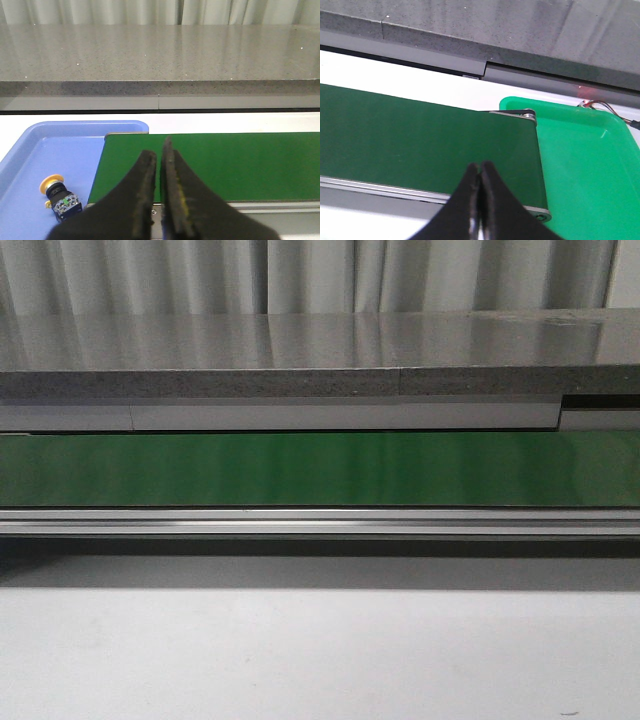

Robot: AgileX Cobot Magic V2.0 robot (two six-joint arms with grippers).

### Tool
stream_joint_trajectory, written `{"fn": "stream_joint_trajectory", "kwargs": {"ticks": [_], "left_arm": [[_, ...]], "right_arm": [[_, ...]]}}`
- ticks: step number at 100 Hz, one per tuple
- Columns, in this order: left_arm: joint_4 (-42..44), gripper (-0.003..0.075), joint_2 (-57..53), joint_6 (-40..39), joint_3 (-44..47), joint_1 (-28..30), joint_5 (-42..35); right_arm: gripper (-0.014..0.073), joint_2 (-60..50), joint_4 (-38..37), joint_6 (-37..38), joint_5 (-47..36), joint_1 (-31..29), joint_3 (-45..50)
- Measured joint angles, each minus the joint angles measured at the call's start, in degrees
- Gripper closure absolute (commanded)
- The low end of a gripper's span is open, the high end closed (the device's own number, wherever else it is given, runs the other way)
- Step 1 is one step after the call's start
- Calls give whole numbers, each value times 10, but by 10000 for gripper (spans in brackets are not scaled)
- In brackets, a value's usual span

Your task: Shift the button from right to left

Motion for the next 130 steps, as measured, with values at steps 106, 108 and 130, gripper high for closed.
{"fn": "stream_joint_trajectory", "kwargs": {"ticks": [106,108,130], "left_arm": [[57,715,-161,-15,189,0,-84],[57,715,-163,-15,189,0,-82],[57,715,-166,-15,190,0,-98]], "right_arm": [[661,0,0,0,0,0,0],[661,0,0,0,0,0,0],[661,0,0,0,0,0,0]]}}
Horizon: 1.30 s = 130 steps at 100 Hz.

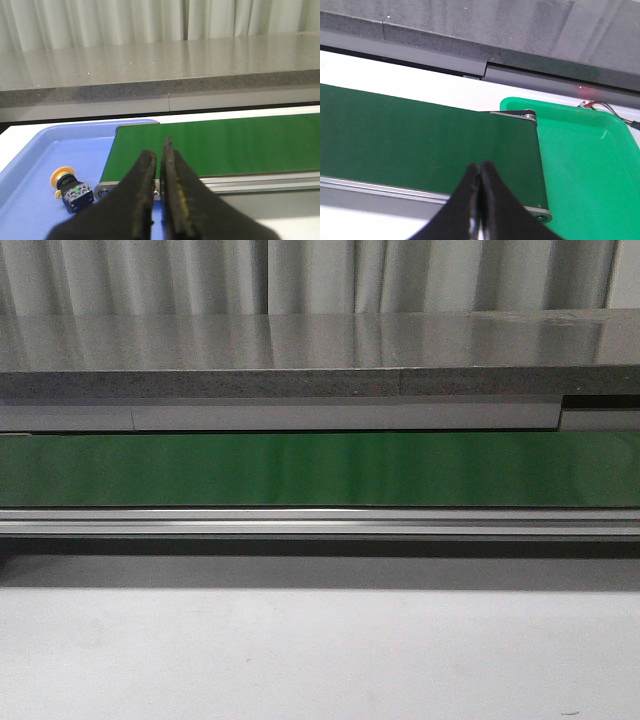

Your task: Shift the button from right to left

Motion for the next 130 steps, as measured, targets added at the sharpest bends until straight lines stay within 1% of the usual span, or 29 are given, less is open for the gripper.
{"fn": "stream_joint_trajectory", "kwargs": {"ticks": [14,41,130], "left_arm": [[0,715,0,0,0,0,-17],[1,715,0,0,0,0,-23],[1,715,0,-1,0,0,-24]], "right_arm": [[661,0,0,0,0,0,0],[661,0,0,0,0,0,0],[661,0,0,0,0,0,0]]}}
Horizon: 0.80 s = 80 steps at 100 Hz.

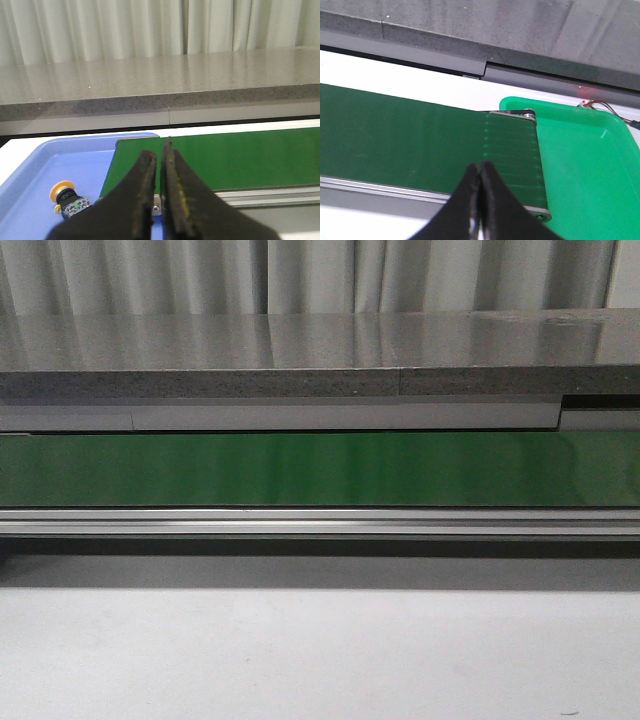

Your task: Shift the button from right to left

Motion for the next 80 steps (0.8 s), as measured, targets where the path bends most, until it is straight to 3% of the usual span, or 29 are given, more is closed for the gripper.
{"fn": "stream_joint_trajectory", "kwargs": {"ticks": [44,63,80], "left_arm": [[0,715,0,0,0,0,0],[0,715,0,0,0,0,0],[0,715,0,0,0,0,0]], "right_arm": [[661,-22,-26,17,-6,17,8],[661,-113,-77,57,-39,65,60],[661,-212,-85,63,-55,74,134]]}}
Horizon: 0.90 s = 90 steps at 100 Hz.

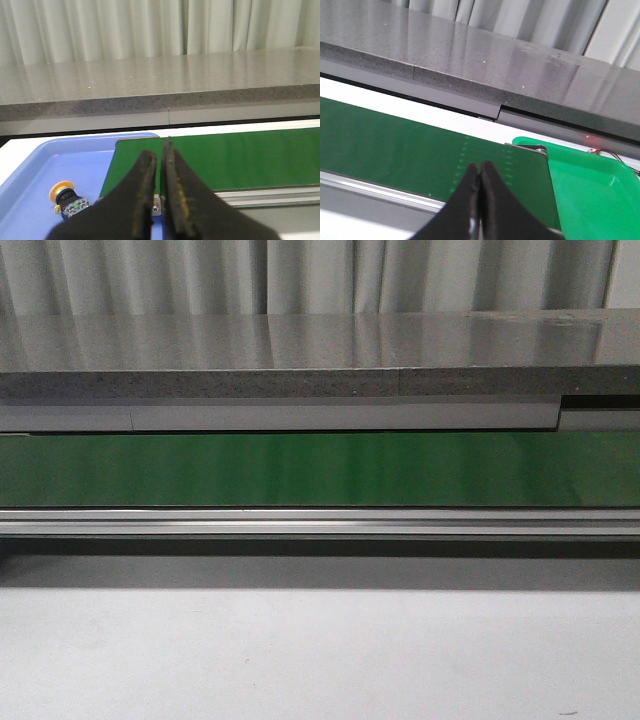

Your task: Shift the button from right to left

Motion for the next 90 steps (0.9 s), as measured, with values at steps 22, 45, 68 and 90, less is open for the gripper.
{"fn": "stream_joint_trajectory", "kwargs": {"ticks": [22,45,68,90], "left_arm": [[0,715,0,0,0,0,0],[0,715,0,0,0,0,-1],[0,715,0,0,0,0,-1],[0,715,0,0,0,0,-1]], "right_arm": [[661,-91,2,12,-4,0,85],[661,-93,6,37,-31,0,125],[661,-93,6,42,-48,0,126],[661,-93,6,42,-48,0,126]]}}
